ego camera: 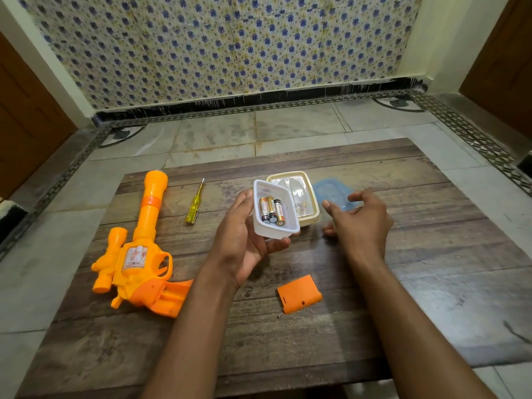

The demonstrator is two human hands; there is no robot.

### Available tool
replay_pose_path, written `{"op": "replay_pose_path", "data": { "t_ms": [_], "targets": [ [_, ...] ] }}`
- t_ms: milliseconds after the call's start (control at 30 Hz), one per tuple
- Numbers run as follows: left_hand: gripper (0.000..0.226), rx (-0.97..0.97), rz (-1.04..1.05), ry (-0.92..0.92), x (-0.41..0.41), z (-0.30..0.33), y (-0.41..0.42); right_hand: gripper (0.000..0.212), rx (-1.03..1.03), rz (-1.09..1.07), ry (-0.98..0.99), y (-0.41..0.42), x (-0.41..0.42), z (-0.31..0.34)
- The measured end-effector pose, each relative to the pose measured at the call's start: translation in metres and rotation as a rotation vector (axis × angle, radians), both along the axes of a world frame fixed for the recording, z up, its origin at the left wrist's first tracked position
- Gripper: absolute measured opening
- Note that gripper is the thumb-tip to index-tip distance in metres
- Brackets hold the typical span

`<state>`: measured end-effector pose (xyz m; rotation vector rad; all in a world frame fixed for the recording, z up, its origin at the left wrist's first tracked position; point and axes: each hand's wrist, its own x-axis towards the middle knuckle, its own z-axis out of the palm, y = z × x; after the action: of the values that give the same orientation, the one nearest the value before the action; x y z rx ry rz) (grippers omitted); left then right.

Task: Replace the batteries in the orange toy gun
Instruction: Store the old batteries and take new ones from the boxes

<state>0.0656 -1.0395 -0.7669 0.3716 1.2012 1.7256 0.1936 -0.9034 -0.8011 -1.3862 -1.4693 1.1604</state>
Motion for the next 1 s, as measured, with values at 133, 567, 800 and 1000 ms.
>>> {"op": "replay_pose_path", "data": {
  "t_ms": [133, 567, 800, 1000],
  "targets": [
    [0.042, 0.021, -0.02, -0.01, 0.002, 0.001, 0.0, 0.037, 0.021, 0.044, -0.109, 0.002, 0.001, 0.0],
    [0.052, -0.014, 0.077, 0.724, 0.039, 0.002, 0.031, 0.041, -0.401, 0.059, 0.423, -0.041, -0.006, 0.045],
    [0.045, -0.026, 0.225, 1.116, 0.064, 0.01, 0.042, 0.037, -0.819, 0.027, 0.905, -0.032, 0.004, 0.035],
    [0.038, 0.007, 0.282, 0.746, 0.059, 0.011, 0.046, 0.028, -0.819, -0.025, 1.061, -0.02, 0.009, 0.033]
  ]
}}
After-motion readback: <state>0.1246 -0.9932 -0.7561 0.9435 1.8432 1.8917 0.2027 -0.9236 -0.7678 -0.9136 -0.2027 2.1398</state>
